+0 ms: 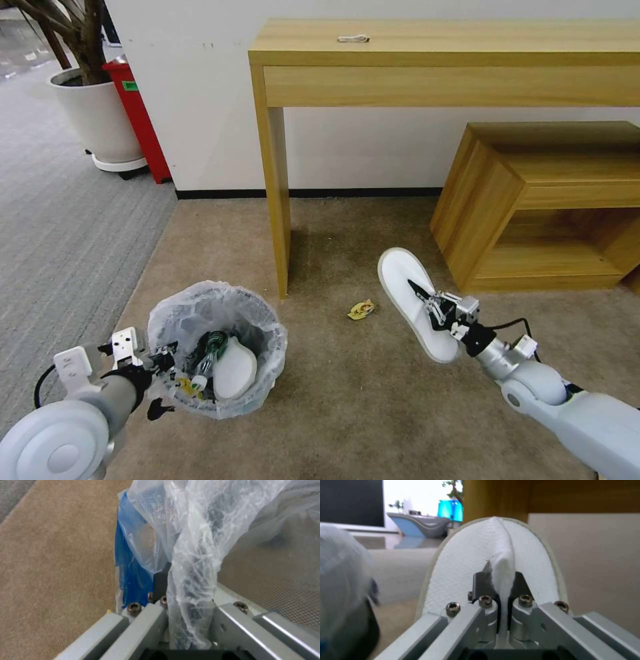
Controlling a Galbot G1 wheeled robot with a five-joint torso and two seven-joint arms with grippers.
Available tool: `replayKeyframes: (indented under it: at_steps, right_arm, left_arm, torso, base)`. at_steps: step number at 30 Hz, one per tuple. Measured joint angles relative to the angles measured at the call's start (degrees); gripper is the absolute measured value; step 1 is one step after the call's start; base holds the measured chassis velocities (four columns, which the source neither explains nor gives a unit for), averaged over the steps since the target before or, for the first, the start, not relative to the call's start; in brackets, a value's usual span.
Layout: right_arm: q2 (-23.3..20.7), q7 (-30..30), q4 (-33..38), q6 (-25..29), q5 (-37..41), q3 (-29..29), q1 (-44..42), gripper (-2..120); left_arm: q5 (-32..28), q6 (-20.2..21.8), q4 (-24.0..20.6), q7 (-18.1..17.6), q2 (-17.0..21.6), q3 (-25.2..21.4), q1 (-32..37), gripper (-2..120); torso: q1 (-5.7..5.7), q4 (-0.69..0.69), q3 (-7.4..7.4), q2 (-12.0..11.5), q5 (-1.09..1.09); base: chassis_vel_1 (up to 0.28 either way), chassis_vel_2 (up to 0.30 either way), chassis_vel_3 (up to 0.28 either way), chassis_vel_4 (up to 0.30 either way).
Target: Pick up the trash bin and place the garbage on the floor into it.
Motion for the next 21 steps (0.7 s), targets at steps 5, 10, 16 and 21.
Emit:
replayKeyframes:
  at_steps: [5,10,16,21]
  right_arm:
    - [0.45,1.64,4.29,-0.70,0.09,-3.76,4.41,0]
    - [2.20,2.62,5.05,-0.88,-0.86,-7.90,8.45,0]
    - [4.96,3.66,3.59,-1.06,-1.02,-12.92,13.08,0]
    - [7.75,4.51,3.24,-1.66,0.54,-18.55,18.58,0]
  left_arm:
    - [-0.46,0.06,2.03,0.21,0.89,2.09,-2.40,0]
    - [-0.64,0.06,4.35,0.39,1.54,4.29,-4.66,0]
    - [-0.67,-0.03,6.80,0.93,1.82,6.71,-6.71,0]
    - [0.29,-0.10,8.41,1.92,2.04,8.94,-7.35,0]
  torso:
    - [0.00,0.01,0.00,0.00,0.01]
    - [0.00,0.00,0.00,0.00,0.01]
    - [0.00,0.00,0.00,0.00,0.02]
    - [0.00,0.01,0.00,0.00,0.00]
  base:
    - [0.000,0.000,0.000,0.000]
    - [0.000,0.000,0.000,0.000]
    - [0.000,0.000,0.000,0.000]
    - [0.000,0.000,0.000,0.000]
